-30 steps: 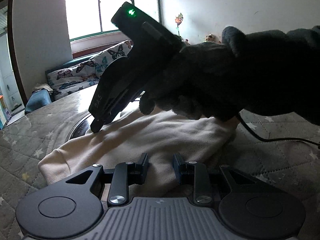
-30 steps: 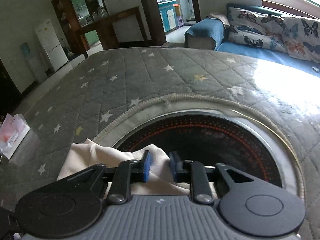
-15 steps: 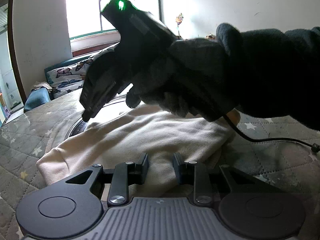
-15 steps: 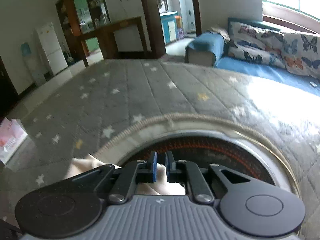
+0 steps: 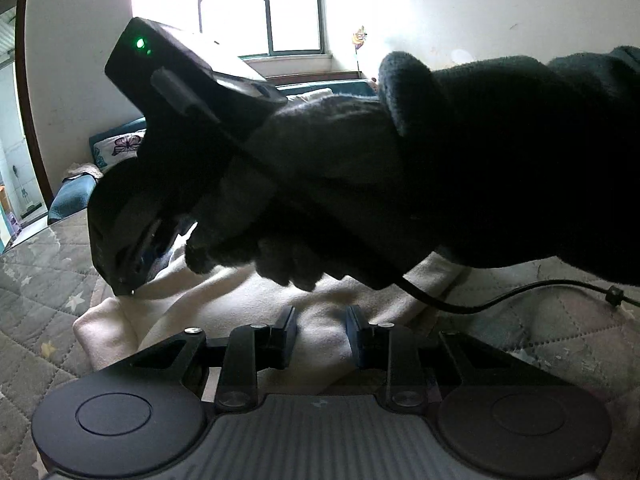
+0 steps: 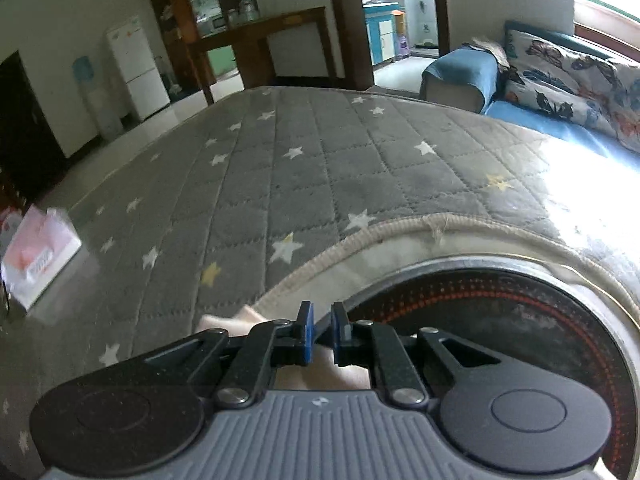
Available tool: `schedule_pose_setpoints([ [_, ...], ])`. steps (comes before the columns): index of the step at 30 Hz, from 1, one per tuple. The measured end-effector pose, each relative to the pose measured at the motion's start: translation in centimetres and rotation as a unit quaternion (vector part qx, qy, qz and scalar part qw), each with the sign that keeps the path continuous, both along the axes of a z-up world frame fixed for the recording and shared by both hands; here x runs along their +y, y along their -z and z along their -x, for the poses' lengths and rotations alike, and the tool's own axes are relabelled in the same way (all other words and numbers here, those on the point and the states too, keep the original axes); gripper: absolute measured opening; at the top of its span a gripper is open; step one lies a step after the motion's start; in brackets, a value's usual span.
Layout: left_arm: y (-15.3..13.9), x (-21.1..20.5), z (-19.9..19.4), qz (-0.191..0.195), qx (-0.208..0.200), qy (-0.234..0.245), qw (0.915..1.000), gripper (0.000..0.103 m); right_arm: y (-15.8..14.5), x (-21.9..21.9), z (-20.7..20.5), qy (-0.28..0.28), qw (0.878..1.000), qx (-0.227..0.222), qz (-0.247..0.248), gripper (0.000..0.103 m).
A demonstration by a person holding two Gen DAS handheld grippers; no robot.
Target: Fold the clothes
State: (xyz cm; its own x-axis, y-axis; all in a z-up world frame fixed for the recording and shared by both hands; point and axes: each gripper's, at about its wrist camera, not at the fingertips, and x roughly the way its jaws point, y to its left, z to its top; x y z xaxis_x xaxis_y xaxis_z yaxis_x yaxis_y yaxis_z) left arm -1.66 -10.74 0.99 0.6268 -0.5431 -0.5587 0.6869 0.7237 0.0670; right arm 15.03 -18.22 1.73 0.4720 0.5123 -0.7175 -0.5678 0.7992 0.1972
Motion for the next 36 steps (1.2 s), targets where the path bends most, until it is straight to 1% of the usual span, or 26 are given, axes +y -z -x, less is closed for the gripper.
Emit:
schedule_pose_setpoints([
  [4,-0.4,0.6,0.4,0.008,0.001,-0.01,0.9999,0.033,-1.8,-1.9,1.1,-0.001,1.0,-0.011,-0.022,0.009],
  [7,-0.8,1.4,0.7,0.019,-0.001,-0.027,0.9995,0.034,-2.1,-2.1,2.5,-0.028,0.999,-0.016,-0.003,0.009],
  [12,-1.0,3.3,0.7,0.032,0.003,-0.071,0.997,0.035,-1.1,-0.5,3.4,-0.068,0.998,0.0,0.012,0.009],
  [14,-0.8,4.0,0.7,0.04,0.017,-0.084,0.9955,0.036,-0.6,0.5,3.2,-0.082,0.997,0.003,0.017,0.009],
  [16,-0.8,4.4,0.6,0.052,0.034,-0.093,0.9937,0.036,-0.3,1.4,3.1,-0.082,0.996,-0.002,0.019,0.01],
  [19,-0.9,5.0,0.6,0.066,0.048,-0.097,0.992,0.036,-0.2,2.1,2.6,-0.066,0.998,-0.01,0.02,0.011],
  [24,-1.3,4.7,0.5,0.067,0.05,-0.099,0.9916,0.037,-0.3,2.2,2.5,-0.059,0.998,-0.011,0.019,0.011],
  [26,-1.3,4.7,0.6,0.067,0.049,-0.1,0.9915,0.039,-0.9,1.5,2.9,-0.059,0.998,-0.014,0.003,0.014],
  [29,-0.8,5.0,1.1,0.068,0.049,-0.103,0.9911,0.041,-1.8,1.1,3.8,-0.081,0.997,-0.011,-0.002,0.015],
  [33,-0.8,4.7,0.8,0.062,0.046,-0.102,0.9918,0.041,-1.4,2.9,5.4,-0.134,0.99,-0.022,0.041,0.015],
  [35,-0.5,4.7,0.7,0.061,0.046,-0.103,0.9918,0.041,-0.7,3.9,5.5,-0.136,0.989,-0.031,0.053,0.015],
  [36,-0.4,4.7,0.7,0.06,0.045,-0.103,0.9918,0.041,-0.5,4.3,5.3,-0.13,0.99,-0.034,0.048,0.016],
])
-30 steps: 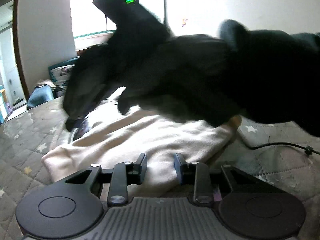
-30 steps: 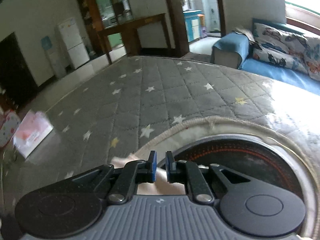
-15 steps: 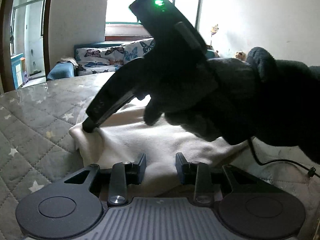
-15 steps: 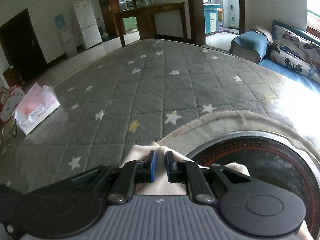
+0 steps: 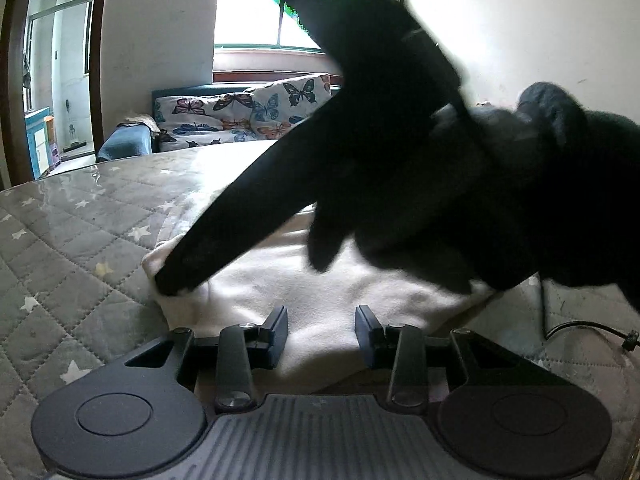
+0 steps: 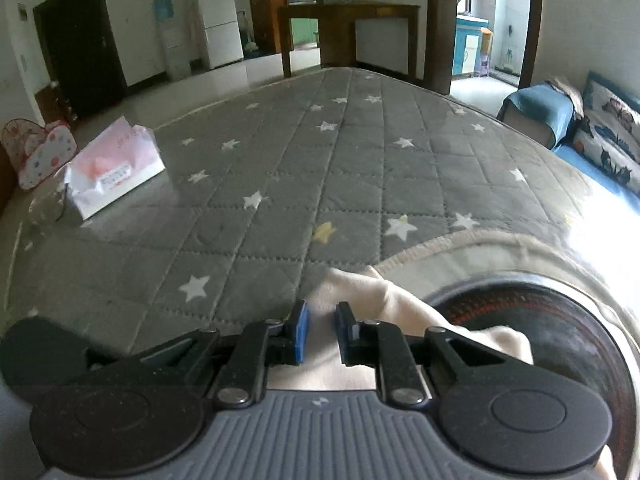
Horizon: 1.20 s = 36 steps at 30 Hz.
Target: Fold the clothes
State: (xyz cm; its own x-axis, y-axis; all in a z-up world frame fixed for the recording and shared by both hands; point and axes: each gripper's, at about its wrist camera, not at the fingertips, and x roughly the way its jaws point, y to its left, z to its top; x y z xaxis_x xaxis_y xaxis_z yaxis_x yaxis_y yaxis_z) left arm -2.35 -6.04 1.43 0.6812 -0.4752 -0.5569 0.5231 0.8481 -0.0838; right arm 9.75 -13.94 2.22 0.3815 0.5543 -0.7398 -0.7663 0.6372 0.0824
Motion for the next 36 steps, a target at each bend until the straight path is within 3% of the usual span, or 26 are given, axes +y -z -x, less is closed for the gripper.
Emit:
schedule_pose_setpoints([
  [7,0.3,0.0,0.2,-0.003,-0.001,-0.012,0.9999,0.042,-1.3,-0.6,-2.0,0.038,0.997,0.039,-0.055,0.017],
  [9,0.2,0.0,0.4,0.003,0.001,-0.027,0.9996,0.045,-1.9,-1.0,-1.3,0.019,0.997,0.047,-0.053,0.023],
  [14,0.2,-0.8,1.1,0.0,-0.003,-0.055,0.9985,0.046,-1.3,-0.2,0.4,-0.012,0.997,0.071,-0.013,0.024],
  [17,-0.2,-0.8,1.9,0.002,-0.004,-0.059,0.9982,0.048,-0.8,0.1,0.9,-0.01,0.998,0.062,0.006,0.024],
  [19,-0.6,-0.4,2.6,0.006,-0.003,-0.064,0.9979,0.048,-0.7,0.0,0.9,0.0,0.998,0.063,0.007,0.011],
  [22,-1.5,0.9,3.4,0.019,-0.012,-0.088,0.9959,0.049,-0.9,-1.0,0.1,0.023,0.996,0.088,-0.015,0.006],
  [27,-2.4,3.3,3.8,0.044,-0.025,-0.155,0.9866,0.056,-1.4,-2.4,-0.6,0.051,0.989,0.118,-0.068,0.002],
  [31,-2.3,3.8,2.5,0.063,-0.006,-0.186,0.9805,0.056,-1.7,-2.2,-0.4,0.052,0.99,0.117,-0.063,0.003],
  [33,-2.2,3.9,2.4,0.07,0.003,-0.181,0.9809,0.05,-1.8,-1.9,-0.1,0.042,0.99,0.124,-0.06,0.005],
  [36,-1.8,3.5,2.6,0.059,-0.007,-0.163,0.9849,0.023,-2.0,-1.5,0.4,0.033,0.99,0.125,-0.055,0.008],
])
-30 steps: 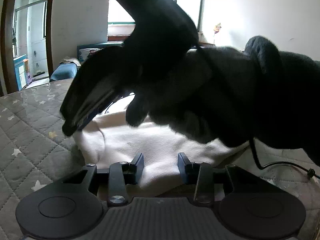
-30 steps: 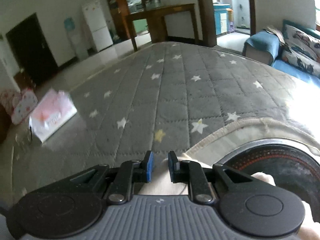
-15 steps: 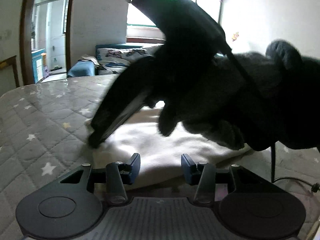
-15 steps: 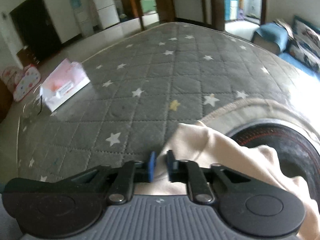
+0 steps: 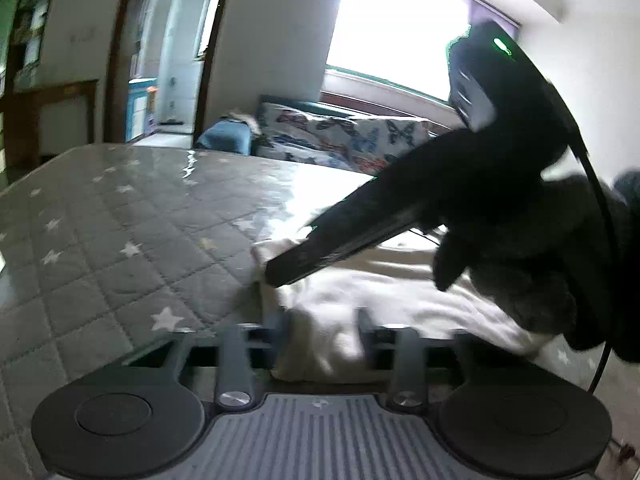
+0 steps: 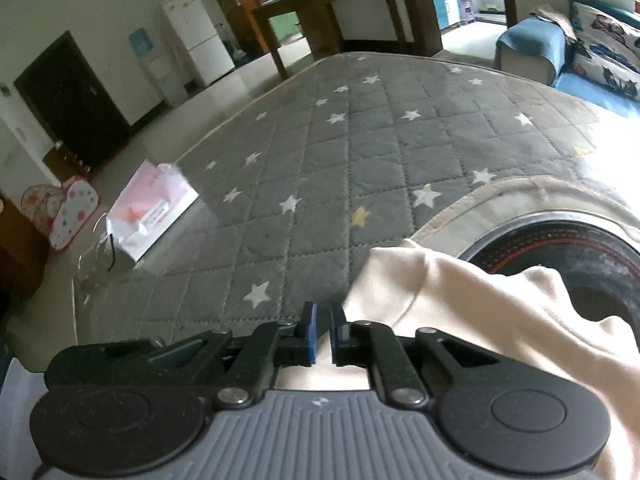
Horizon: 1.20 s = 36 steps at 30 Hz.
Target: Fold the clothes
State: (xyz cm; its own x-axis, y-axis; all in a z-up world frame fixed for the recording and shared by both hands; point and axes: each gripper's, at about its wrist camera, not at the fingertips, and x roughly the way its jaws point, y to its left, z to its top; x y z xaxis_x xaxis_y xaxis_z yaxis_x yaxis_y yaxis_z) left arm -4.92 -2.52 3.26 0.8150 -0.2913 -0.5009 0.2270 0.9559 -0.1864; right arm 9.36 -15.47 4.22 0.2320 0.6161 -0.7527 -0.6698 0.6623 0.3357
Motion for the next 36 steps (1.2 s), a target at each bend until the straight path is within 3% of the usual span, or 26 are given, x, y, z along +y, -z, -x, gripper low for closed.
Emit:
schedule_pose_setpoints([
  [9,0.4,-0.7,1.1,-0.03,-0.02,0.029,0.9989,0.019,-0.2,-0.1,0.1,-0.008,0.999,0.037,0.003,0.01],
  [15,1.0,-1.1,0.5,-0.042,-0.027,0.038,0.998,0.02,0.2,0.8,0.5,-0.028,0.998,0.035,0.037,0.015],
  [21,1.1,-1.4,0.8,-0.048,-0.028,0.039,0.9977,0.02,0.9,1.8,1.3,-0.034,0.996,0.002,0.078,0.009],
  [24,1.2,-1.3,0.8,-0.05,-0.028,0.039,0.9976,0.021,0.8,1.6,1.4,-0.023,0.998,-0.001,0.065,0.002],
  [29,1.4,-0.9,0.7,-0.047,-0.021,0.035,0.998,0.021,0.2,-0.2,0.0,0.015,0.999,0.041,-0.016,0.0],
  [32,1.2,-0.6,0.7,-0.047,-0.02,0.03,0.9983,0.023,-0.5,-0.3,0.3,0.03,0.999,0.006,0.01,0.001],
  [36,0.3,0.4,0.6,-0.03,-0.027,0.016,0.9991,0.023,-0.8,-2.2,1.4,0.061,0.998,-0.019,0.022,0.011],
])
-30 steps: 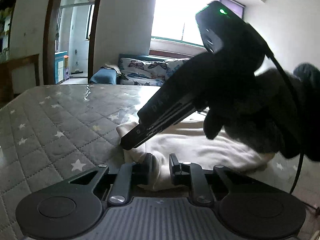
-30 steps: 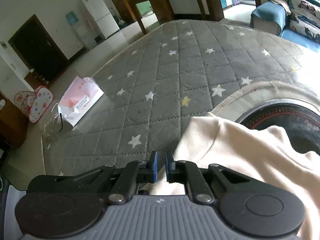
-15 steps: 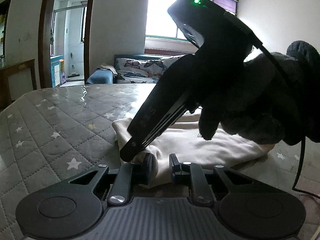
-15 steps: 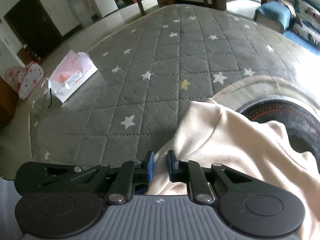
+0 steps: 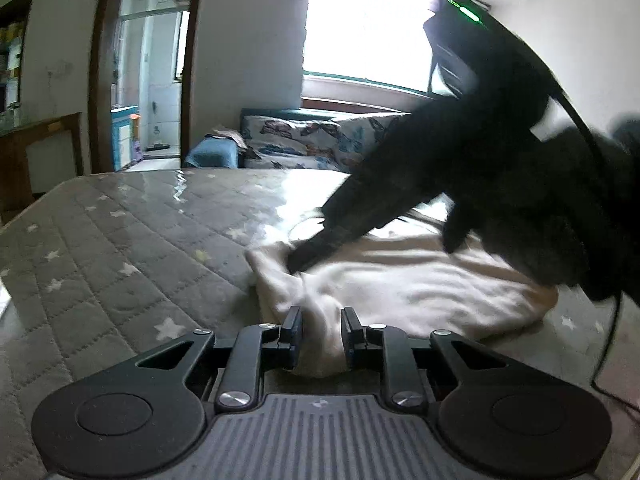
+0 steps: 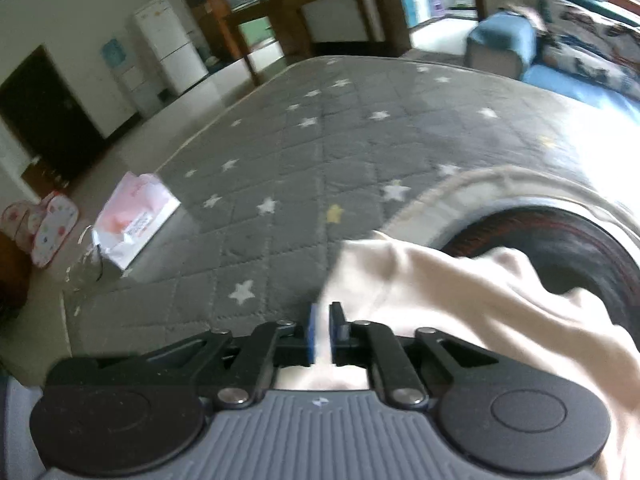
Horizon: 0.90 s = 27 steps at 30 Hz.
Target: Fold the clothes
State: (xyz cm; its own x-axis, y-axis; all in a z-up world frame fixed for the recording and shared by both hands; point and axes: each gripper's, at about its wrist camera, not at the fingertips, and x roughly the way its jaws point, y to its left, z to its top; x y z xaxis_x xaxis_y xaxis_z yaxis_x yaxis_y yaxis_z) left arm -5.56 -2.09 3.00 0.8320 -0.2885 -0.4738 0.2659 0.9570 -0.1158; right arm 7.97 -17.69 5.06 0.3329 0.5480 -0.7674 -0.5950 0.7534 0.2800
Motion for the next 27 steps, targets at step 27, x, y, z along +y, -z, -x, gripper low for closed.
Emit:
schedule_pose_setpoints([
  [27,0.1,-1.0,-6.2,0.008,0.049,0.041,0.9979,0.04,1.6,-17.6,7.9,0.23,0.965,-0.128,-0.018,0.031],
])
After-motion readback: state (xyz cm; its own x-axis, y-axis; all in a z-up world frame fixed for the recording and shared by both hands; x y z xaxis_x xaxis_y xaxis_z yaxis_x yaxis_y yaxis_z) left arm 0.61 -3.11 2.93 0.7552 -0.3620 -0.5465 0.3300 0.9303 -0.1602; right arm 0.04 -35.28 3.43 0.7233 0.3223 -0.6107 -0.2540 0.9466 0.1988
